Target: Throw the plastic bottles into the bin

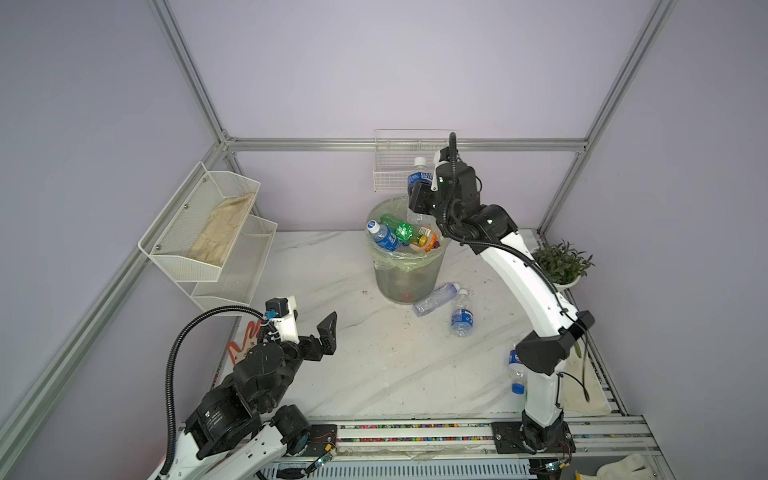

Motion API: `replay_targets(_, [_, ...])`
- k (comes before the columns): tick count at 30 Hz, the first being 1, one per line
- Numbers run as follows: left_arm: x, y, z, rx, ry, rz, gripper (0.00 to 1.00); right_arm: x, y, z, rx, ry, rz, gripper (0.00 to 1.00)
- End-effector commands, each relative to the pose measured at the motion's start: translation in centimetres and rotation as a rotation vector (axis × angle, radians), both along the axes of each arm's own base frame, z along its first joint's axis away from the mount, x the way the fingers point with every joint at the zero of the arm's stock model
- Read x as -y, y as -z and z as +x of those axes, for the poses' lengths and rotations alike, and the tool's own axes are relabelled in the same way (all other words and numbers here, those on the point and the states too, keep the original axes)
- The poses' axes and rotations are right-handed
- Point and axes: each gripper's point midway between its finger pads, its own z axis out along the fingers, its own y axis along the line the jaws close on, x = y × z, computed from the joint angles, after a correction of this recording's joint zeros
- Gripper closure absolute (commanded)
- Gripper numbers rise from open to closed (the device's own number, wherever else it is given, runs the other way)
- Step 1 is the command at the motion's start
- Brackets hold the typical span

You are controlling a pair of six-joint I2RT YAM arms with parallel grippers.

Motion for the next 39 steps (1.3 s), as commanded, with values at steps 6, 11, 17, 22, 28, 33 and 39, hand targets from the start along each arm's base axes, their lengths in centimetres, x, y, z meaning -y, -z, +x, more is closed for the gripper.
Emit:
replay_targets(6, [-1.4, -1.9, -0.8, 0.038, -0.028, -0.032, 0.00, 2.3, -2.2, -4.0, 0.022, 0.047, -0.027, 0.02])
replay_targets(11, [-0.6, -1.9, -0.4, 0.027, -0.013, -0.028, 0.00, 3.6, -4.1, -5.8, 0.055, 0.040, -0.004, 0.02])
replay_targets(17, [0.3, -2.0, 0.0, 0.017, 0.012, -0.029, 0.00, 5.0, -4.9, -7.8, 0.072, 0.028, 0.027, 0.02])
replay_targets(22, [1.1, -1.9, 0.4, 0.002, 0.030, -0.013, 0.00, 7.3, -4.9, -10.0, 0.083, 0.054, 0.045, 0.02])
replay_targets(28, [2.1, -1.8, 1.1, -0.006, 0.052, -0.009, 0.00, 10.1, -2.5, -11.9, 0.023, 0.129, 0.030, 0.03])
replay_targets(33, [3.2, -1.5, 1.5, -0.023, 0.082, -0.002, 0.00, 11.7, 0.1, -13.3, -0.023, 0.162, 0.014, 0.02])
replay_targets(39, [4.3, -0.9, 1.8, -0.038, 0.119, -0.003, 0.00, 13.6, 3.8, -15.0, -0.082, 0.207, 0.004, 0.02])
